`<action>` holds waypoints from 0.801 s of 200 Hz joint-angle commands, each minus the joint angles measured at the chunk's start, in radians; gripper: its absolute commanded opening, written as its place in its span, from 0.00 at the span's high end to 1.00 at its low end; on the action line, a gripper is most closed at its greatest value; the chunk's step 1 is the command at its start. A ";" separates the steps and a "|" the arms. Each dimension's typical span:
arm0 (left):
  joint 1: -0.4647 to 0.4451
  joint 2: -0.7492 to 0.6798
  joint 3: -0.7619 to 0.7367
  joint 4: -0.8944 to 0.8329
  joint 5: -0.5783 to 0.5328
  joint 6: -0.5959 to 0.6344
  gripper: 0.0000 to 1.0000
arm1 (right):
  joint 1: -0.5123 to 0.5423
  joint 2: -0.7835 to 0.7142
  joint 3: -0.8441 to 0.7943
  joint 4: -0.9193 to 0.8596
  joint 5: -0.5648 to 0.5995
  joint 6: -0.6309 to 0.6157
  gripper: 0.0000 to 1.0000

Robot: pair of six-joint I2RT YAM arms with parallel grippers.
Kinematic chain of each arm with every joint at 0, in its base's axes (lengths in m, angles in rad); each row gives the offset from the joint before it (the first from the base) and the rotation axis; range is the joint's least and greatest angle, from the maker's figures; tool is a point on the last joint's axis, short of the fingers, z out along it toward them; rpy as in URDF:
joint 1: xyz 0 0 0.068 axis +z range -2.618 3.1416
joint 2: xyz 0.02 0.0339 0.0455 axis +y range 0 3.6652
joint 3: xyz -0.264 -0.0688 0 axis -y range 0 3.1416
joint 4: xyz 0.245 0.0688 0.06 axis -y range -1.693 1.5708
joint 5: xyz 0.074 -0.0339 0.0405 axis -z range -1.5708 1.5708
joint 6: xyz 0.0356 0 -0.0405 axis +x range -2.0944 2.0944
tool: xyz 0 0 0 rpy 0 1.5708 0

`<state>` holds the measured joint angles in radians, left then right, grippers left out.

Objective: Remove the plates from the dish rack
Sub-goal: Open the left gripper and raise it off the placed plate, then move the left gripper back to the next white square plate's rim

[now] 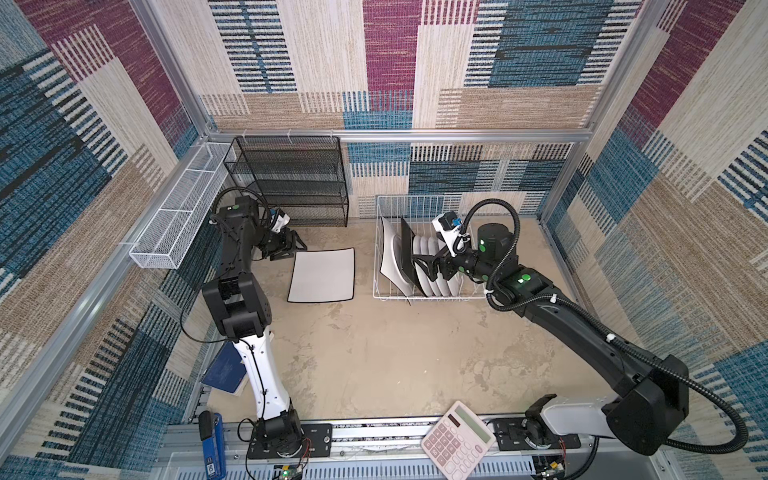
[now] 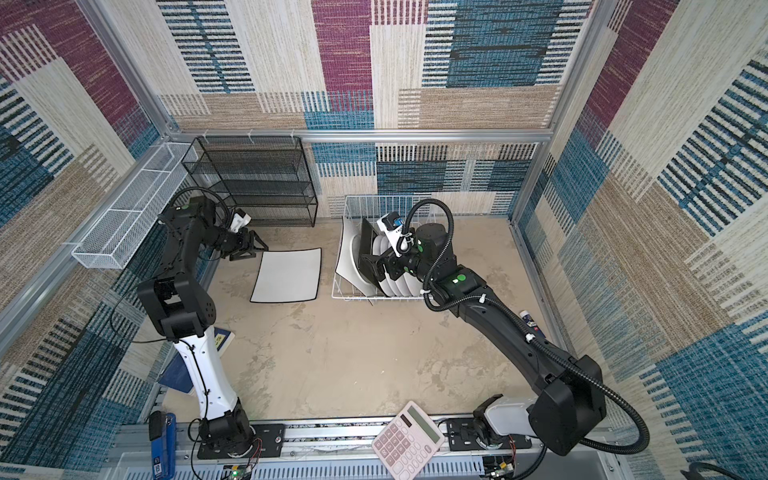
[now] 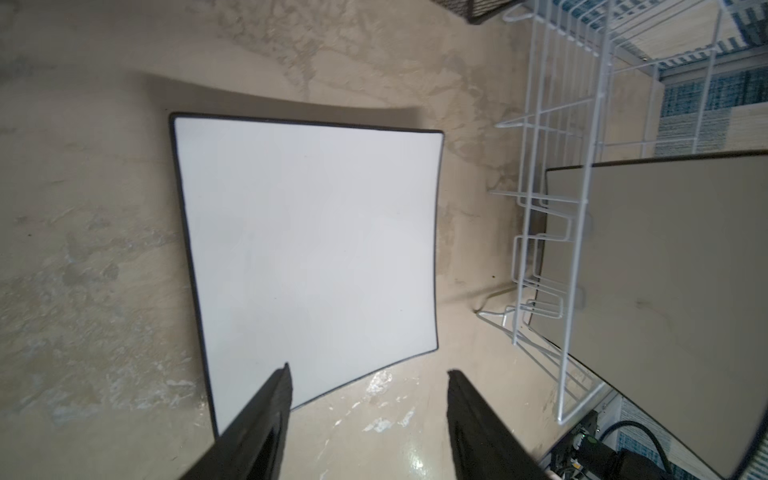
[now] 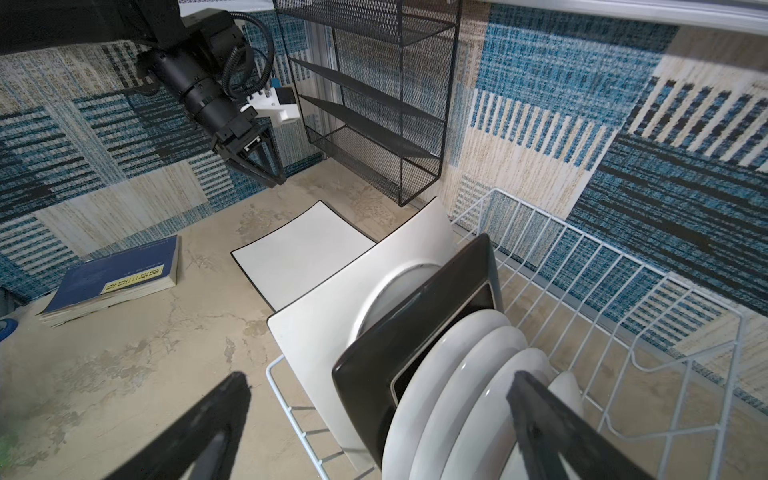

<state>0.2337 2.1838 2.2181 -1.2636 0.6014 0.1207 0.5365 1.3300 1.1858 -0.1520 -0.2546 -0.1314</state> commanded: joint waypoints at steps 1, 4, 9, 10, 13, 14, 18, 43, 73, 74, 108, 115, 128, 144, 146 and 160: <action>-0.019 -0.076 -0.008 0.013 0.058 -0.031 0.37 | 0.000 0.001 0.021 0.039 0.031 0.018 0.01; -0.024 -0.084 -0.006 0.012 0.065 -0.034 0.37 | 0.000 0.001 0.025 0.039 0.033 0.018 0.01; -0.031 -0.099 -0.003 0.012 0.074 -0.036 0.37 | 0.000 0.001 0.027 0.040 0.035 0.018 0.01; -0.033 -0.101 -0.003 0.013 0.075 -0.037 0.37 | 0.000 0.001 0.027 0.040 0.035 0.018 0.01; -0.038 -0.110 -0.001 0.013 0.076 -0.039 0.37 | 0.001 0.001 0.026 0.041 0.038 0.018 0.01; -0.040 -0.112 -0.001 0.013 0.076 -0.040 0.37 | 0.001 0.001 0.026 0.042 0.038 0.018 0.01; -0.048 -0.124 0.001 0.013 0.077 -0.043 0.37 | 0.001 0.000 0.027 0.046 0.040 0.018 0.01; -0.109 -0.191 -0.011 0.048 0.093 -0.086 0.37 | 0.000 0.000 0.028 0.062 0.054 0.029 0.01; -0.233 -0.246 -0.018 0.081 0.030 -0.135 0.37 | 0.001 0.011 0.039 0.087 0.091 0.086 0.01; -0.237 -0.248 -0.018 0.082 0.026 -0.138 0.37 | 0.001 0.012 0.039 0.088 0.091 0.088 0.01; -0.352 -0.307 -0.084 0.180 -0.031 -0.218 0.37 | 0.000 0.019 0.050 0.103 0.097 0.133 0.01; -0.373 -0.313 -0.084 0.188 -0.063 -0.229 0.37 | -0.001 0.022 0.055 0.094 0.101 0.134 0.01; -0.409 -0.315 -0.091 0.215 -0.078 -0.268 0.37 | -0.001 0.029 0.067 0.072 0.107 0.137 0.01; -0.460 -0.303 -0.093 0.233 -0.102 -0.298 0.37 | -0.001 0.035 0.065 0.062 0.108 0.142 0.01; -0.466 -0.302 -0.094 0.235 -0.105 -0.302 0.37 | -0.001 0.035 0.065 0.061 0.107 0.143 0.01; -0.512 -0.279 -0.097 0.239 -0.143 -0.322 0.37 | -0.001 0.040 0.061 0.055 0.119 0.140 0.01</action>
<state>-0.2256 1.8820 2.1246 -1.0714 0.5320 -0.1181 0.5365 1.3624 1.2442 -0.0956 -0.1635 -0.0051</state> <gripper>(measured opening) 0.634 0.993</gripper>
